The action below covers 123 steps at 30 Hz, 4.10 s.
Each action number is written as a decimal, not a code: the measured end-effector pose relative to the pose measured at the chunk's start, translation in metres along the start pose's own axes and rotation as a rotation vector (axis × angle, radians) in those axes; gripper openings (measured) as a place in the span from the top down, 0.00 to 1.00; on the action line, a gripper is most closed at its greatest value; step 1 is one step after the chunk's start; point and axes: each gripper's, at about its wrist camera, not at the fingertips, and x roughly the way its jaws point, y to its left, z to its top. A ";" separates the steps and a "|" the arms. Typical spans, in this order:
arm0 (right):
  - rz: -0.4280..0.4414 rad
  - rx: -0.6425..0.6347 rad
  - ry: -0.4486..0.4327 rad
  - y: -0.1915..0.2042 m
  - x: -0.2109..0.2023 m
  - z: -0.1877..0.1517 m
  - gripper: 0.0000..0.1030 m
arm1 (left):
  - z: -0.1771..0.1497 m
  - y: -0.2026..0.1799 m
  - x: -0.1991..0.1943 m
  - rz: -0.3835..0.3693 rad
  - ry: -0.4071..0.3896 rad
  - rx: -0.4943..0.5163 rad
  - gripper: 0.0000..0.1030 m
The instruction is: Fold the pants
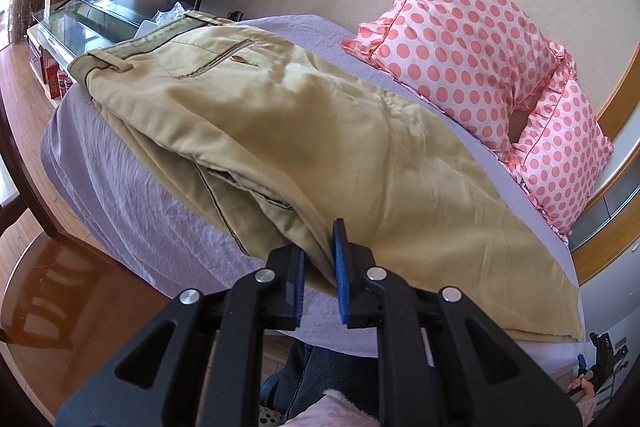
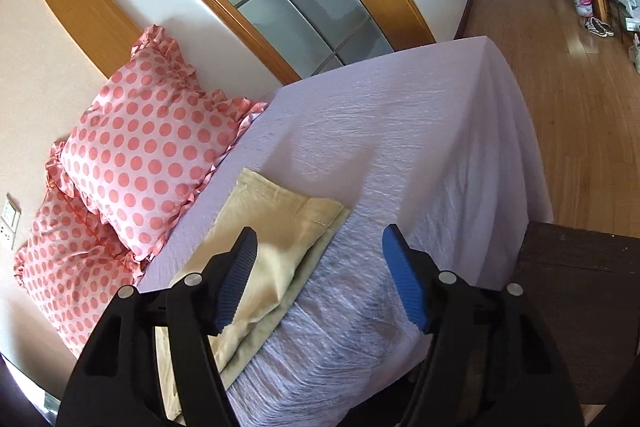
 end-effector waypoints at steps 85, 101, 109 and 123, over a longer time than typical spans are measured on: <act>0.823 -0.684 0.498 0.235 0.004 -0.198 0.18 | 0.122 -0.116 -0.023 0.054 -0.240 0.230 0.91; 0.624 -0.333 0.455 0.158 0.051 -0.090 0.12 | -0.154 -0.349 0.059 -0.401 0.044 1.064 0.90; 0.667 -0.369 0.573 0.197 0.071 -0.104 0.12 | -0.142 -0.363 0.065 -0.410 0.135 1.006 0.81; 0.553 -0.553 0.723 0.224 0.104 -0.128 0.50 | 0.045 -0.194 0.076 -0.311 0.191 0.454 0.19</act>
